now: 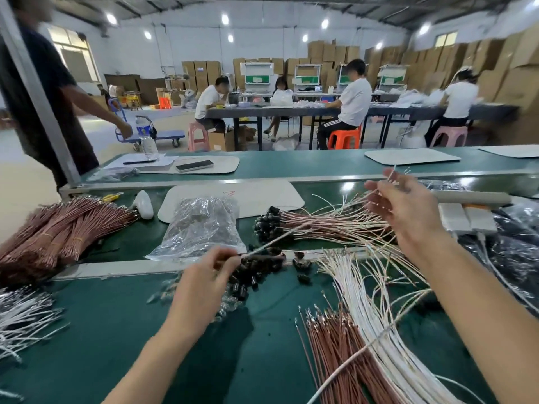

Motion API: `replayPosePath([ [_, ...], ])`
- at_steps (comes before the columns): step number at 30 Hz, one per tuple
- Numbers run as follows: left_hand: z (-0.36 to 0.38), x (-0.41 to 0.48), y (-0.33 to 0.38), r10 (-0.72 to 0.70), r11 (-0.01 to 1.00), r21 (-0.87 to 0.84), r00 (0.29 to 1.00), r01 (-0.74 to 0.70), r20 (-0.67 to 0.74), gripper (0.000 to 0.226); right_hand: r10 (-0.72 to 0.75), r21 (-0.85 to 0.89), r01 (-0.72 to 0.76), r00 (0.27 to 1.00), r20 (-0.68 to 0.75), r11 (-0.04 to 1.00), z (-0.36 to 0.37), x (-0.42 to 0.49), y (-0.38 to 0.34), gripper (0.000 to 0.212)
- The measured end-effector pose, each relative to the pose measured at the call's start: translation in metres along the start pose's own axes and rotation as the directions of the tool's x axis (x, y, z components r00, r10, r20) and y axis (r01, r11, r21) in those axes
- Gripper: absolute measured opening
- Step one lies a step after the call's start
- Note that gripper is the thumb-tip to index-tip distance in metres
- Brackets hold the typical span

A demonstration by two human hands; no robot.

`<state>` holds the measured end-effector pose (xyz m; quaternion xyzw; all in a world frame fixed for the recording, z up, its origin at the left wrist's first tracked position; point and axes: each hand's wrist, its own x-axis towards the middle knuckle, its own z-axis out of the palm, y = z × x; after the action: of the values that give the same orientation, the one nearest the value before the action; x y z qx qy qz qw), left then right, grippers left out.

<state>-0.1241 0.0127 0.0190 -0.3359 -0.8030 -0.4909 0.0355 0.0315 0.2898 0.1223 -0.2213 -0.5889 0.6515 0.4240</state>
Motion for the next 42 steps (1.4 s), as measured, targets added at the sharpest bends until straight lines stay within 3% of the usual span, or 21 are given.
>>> replayPosePath([
  [3,0.019,0.058,0.018,0.041,0.998,-0.052,0.999,-0.040,0.029,0.012,-0.055,0.004,0.055,0.995,-0.088,0.998,-0.009,0.035,-0.008,0.023],
  [6,0.040,0.119,0.035,0.046,0.991,-0.120,0.998,-0.051,-0.045,0.015,-0.084,-0.019,0.082,0.981,-0.178,0.996,-0.017,0.074,-0.015,0.017],
  [11,0.081,0.186,0.030,-0.010,0.996,-0.087,0.997,0.003,-0.080,0.008,0.061,-0.254,-0.107,0.982,-0.180,0.961,-0.018,0.108,0.002,0.005],
  [13,0.092,0.196,0.018,-0.051,0.997,0.052,0.999,0.052,-0.011,0.015,0.126,-0.221,-0.162,0.978,-0.166,0.962,-0.016,0.104,0.015,0.006],
  [15,0.097,0.203,0.012,-0.076,0.996,0.040,0.997,0.075,0.010,0.015,0.200,-0.184,-0.220,0.972,-0.121,0.958,-0.014,0.100,0.029,0.004],
  [19,0.096,0.213,0.032,0.030,0.999,-0.032,0.999,-0.031,-0.016,0.013,0.263,-0.269,-0.273,0.962,-0.074,0.924,-0.013,0.087,0.060,0.041],
  [21,0.096,0.213,0.039,0.057,0.998,-0.019,0.998,-0.056,0.042,0.011,0.249,-0.309,-0.257,0.966,-0.068,0.916,-0.011,0.077,0.071,0.058],
  [24,0.094,0.205,0.024,-0.006,0.949,0.306,0.971,-0.069,0.239,0.017,0.209,-0.400,-0.202,0.978,-0.025,0.894,-0.006,0.064,0.081,0.054],
  [26,0.092,0.197,0.013,-0.025,0.880,0.467,0.973,-0.088,0.231,0.026,0.189,-0.441,-0.155,0.981,0.033,0.884,-0.003,0.055,0.084,0.049],
  [29,0.084,0.184,0.010,-0.003,0.904,0.423,0.986,-0.068,0.165,0.031,0.159,-0.483,-0.083,0.980,0.118,0.871,0.003,0.040,0.082,0.044],
  [35,0.053,0.111,0.017,0.036,0.940,0.323,0.977,-0.105,0.211,0.025,0.105,-0.586,0.020,0.978,0.179,0.810,0.013,0.000,0.072,0.037],
  [39,0.040,0.033,0.036,0.065,0.935,0.295,0.912,-0.198,0.406,0.023,0.042,-0.626,0.110,0.974,0.222,0.772,0.021,-0.028,0.074,0.036],
  [42,0.040,-0.022,0.053,-0.093,0.879,0.445,0.855,-0.170,0.511,0.028,0.053,-0.630,0.114,0.969,0.240,0.768,0.025,-0.058,0.077,0.038],
])
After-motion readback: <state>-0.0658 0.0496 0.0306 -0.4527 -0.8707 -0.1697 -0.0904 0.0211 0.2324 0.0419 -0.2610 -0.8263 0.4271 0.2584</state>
